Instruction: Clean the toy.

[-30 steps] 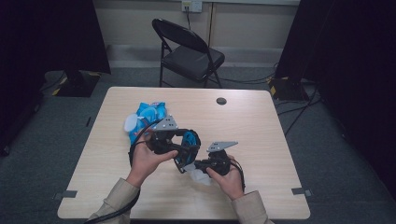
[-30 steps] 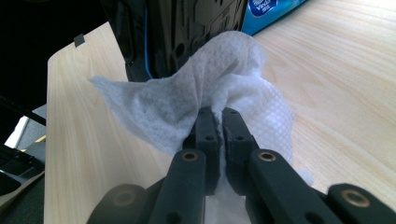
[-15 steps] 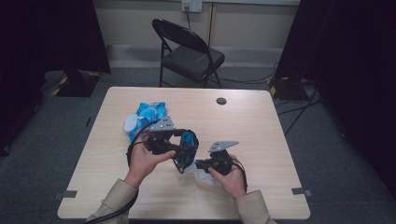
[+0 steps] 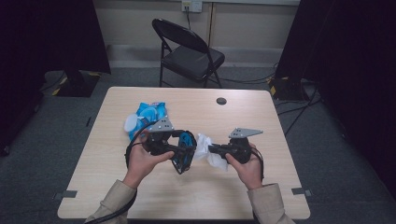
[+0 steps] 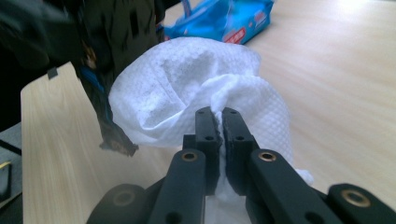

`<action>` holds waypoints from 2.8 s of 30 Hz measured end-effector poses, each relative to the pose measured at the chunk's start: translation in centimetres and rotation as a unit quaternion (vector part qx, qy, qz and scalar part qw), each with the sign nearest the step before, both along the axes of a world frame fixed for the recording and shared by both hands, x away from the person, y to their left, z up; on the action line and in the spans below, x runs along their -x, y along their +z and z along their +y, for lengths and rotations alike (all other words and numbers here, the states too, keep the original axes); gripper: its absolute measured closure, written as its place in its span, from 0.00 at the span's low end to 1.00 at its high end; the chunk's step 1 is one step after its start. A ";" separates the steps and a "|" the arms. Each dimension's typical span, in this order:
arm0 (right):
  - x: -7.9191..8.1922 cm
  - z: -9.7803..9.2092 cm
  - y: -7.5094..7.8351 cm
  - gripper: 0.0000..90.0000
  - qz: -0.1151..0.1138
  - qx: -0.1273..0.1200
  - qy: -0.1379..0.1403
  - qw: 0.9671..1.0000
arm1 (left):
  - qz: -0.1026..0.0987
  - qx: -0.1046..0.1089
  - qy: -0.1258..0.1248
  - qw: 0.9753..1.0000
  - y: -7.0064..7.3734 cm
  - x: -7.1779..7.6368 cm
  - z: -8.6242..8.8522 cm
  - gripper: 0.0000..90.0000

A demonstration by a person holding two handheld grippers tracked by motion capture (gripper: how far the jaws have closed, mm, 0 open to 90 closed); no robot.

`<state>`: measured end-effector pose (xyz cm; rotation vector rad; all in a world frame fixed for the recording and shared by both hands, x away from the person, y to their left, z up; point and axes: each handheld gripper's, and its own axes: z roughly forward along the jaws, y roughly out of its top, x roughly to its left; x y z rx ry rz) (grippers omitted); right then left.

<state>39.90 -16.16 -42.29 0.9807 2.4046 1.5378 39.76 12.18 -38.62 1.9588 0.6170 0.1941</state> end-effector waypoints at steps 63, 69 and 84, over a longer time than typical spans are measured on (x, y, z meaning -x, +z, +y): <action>-0.3 4.3 -0.6 0.97 0.029 -0.033 0.050 0.998 | 0.003 0.001 -0.014 1.000 -0.3 0.2 -0.7 0.29; -0.1 4.6 -1.4 0.97 0.035 -0.032 0.047 0.998 | 0.003 0.001 -0.013 1.000 -0.3 0.1 -0.6 0.29; 0.2 5.3 -3.0 0.97 0.045 -0.020 0.049 0.998 | 0.004 0.003 -0.010 1.000 -0.2 0.2 -0.5 0.29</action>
